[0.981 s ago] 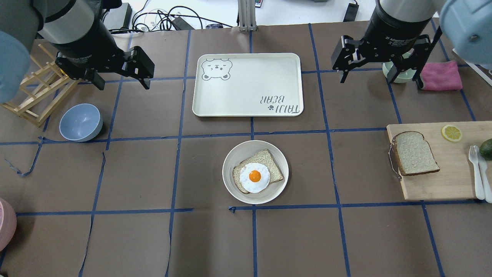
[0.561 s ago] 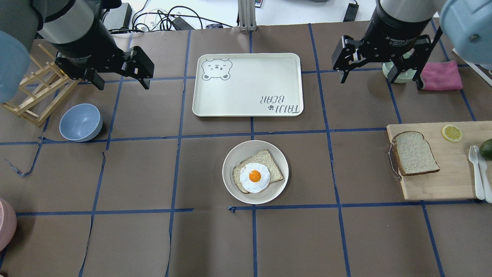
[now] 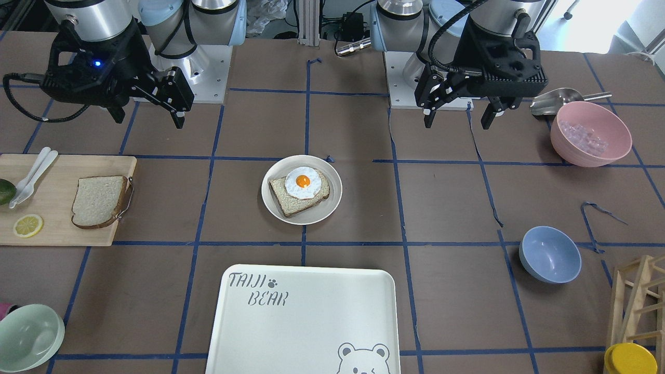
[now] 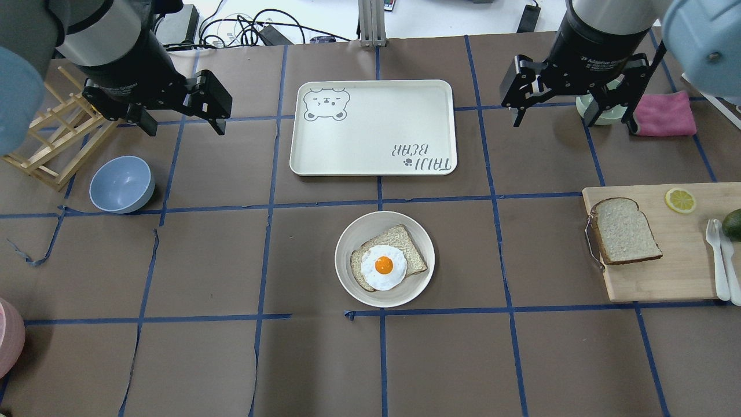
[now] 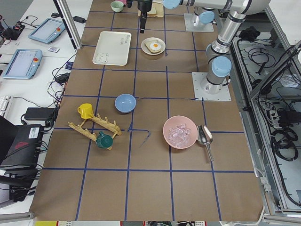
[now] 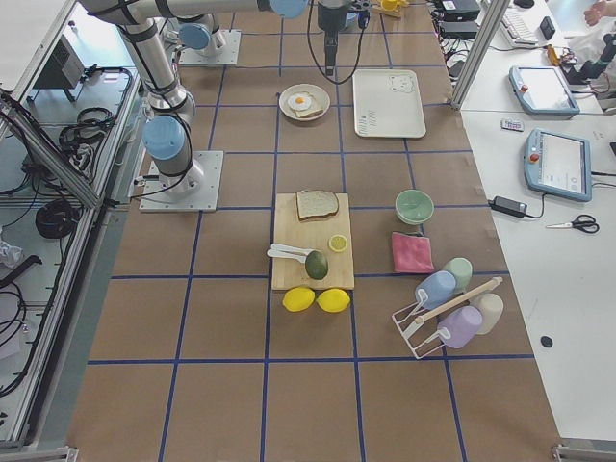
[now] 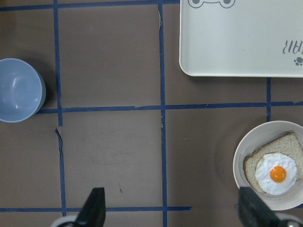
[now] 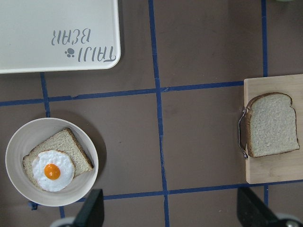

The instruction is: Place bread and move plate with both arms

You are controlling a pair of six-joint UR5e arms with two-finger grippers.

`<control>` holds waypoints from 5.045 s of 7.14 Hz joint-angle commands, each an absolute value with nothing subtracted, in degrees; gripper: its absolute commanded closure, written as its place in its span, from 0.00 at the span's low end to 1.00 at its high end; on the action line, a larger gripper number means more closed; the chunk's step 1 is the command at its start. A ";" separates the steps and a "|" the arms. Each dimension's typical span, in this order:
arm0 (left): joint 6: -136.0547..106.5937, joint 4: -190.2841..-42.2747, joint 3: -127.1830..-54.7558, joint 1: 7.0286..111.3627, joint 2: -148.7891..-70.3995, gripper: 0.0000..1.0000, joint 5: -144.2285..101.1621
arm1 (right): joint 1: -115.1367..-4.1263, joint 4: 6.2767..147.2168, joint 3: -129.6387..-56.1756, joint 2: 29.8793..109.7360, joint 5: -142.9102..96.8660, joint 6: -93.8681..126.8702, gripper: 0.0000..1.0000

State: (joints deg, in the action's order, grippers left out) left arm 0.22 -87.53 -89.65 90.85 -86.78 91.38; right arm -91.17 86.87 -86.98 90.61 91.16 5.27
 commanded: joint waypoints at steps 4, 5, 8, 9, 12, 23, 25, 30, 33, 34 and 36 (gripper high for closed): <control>0.18 -87.54 -89.65 90.88 -86.92 0.00 91.23 | -91.06 84.55 -87.01 90.09 91.32 4.83 0.00; 0.26 -87.71 -89.82 90.88 -86.14 0.00 91.58 | -91.05 84.46 -87.01 90.09 91.32 4.83 0.00; 0.44 -87.80 -89.74 90.70 -86.31 0.00 91.50 | -90.79 82.44 -87.01 90.09 91.32 5.27 0.00; 0.44 -87.80 -89.74 90.79 -86.31 0.00 91.49 | -90.70 82.44 -87.01 89.91 91.32 4.84 0.00; 0.44 -87.89 -89.74 90.79 -86.31 0.00 91.58 | -90.53 83.14 -88.94 89.30 91.32 5.09 0.00; 0.35 -87.80 -89.74 90.79 -86.49 0.00 91.41 | -78.31 119.95 -113.73 79.47 103.35 -2.55 0.19; 0.35 -87.80 -89.74 90.79 -86.40 0.00 91.41 | -75.69 120.41 -113.73 76.57 102.92 -3.16 0.34; 0.35 -87.80 -89.74 90.70 -86.57 0.00 91.41 | -74.62 121.99 -113.73 72.08 104.14 -3.08 0.46; 0.44 -87.80 -89.74 90.70 -86.48 0.00 91.41 | -74.62 121.99 -113.64 71.63 105.82 -3.16 0.51; 0.44 -87.80 -89.74 90.62 -86.48 0.00 91.41 | -74.62 121.99 -113.64 71.63 105.82 -3.16 0.56; 0.44 -87.80 -89.74 90.70 -86.57 0.00 91.41 | -74.62 121.82 -113.73 71.54 105.64 -3.25 0.82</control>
